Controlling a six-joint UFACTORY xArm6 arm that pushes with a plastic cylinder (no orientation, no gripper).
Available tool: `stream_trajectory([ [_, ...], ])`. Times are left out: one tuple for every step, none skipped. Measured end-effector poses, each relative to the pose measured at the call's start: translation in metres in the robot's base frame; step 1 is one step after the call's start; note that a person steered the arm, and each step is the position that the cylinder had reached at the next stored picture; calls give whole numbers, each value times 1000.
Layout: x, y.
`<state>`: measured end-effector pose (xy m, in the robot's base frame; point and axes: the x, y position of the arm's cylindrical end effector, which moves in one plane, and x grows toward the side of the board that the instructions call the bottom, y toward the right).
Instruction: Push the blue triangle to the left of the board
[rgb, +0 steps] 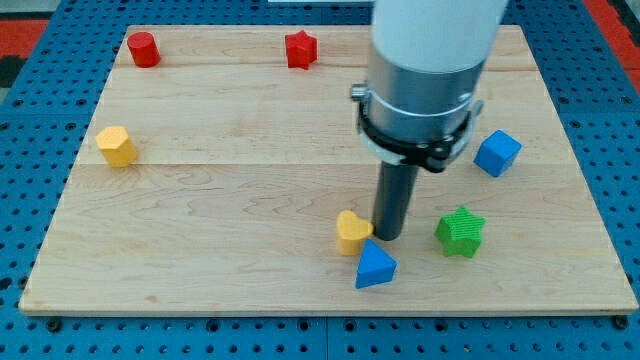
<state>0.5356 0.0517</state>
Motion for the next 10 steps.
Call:
stream_trajectory([
  [-3,-49],
  [-11,-113],
  [-18,-123],
  [-16,-30],
  [15,38],
  [42,25],
  [45,0],
  [38,-52],
  [39,-103],
  [58,-78],
])
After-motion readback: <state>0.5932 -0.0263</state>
